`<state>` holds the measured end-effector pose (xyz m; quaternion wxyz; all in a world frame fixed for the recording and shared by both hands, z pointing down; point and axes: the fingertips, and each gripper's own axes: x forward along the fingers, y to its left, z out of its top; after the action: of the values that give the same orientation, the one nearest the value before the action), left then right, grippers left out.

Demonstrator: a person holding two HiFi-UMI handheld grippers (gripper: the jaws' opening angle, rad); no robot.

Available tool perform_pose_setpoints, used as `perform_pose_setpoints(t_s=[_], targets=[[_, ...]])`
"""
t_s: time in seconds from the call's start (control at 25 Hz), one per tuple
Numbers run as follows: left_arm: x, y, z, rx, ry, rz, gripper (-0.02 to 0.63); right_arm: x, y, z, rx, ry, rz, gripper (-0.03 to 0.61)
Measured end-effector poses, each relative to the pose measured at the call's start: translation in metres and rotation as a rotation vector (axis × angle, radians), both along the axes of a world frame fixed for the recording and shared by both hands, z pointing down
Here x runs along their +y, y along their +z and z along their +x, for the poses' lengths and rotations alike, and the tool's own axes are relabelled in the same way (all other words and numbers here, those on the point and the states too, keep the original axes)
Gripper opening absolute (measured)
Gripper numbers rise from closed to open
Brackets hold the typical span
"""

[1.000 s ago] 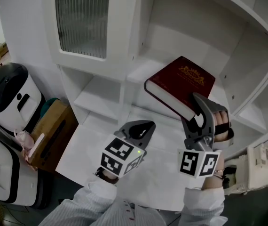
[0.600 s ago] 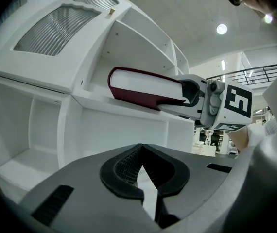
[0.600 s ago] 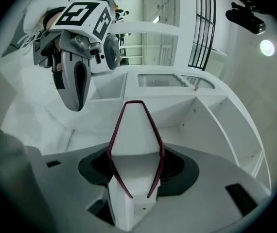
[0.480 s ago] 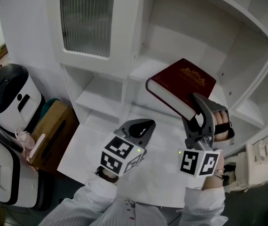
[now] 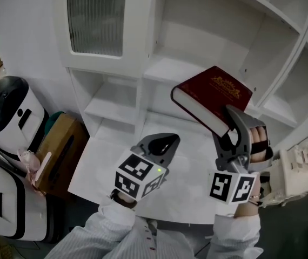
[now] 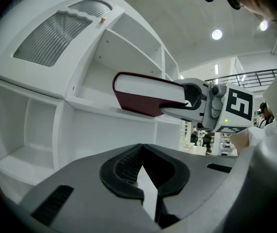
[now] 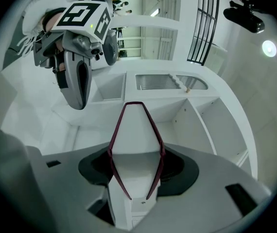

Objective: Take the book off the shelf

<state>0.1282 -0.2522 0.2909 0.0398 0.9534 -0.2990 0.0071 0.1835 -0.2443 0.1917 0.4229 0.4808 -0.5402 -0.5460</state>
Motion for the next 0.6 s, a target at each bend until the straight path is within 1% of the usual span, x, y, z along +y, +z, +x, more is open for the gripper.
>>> perform_pose_setpoints(t_s=[0.24,0.6], targets=[[0.019,-0.002,0.006,0.001,0.035,-0.002,0.009,0.027,0.0,0.003,-0.007,0.035,-0.005,0.226],[0.054,-0.006,0.029,-0.002,0.104,0.016,0.009,0.084,0.001,0.02,-0.048,0.093,0.002,0.226]])
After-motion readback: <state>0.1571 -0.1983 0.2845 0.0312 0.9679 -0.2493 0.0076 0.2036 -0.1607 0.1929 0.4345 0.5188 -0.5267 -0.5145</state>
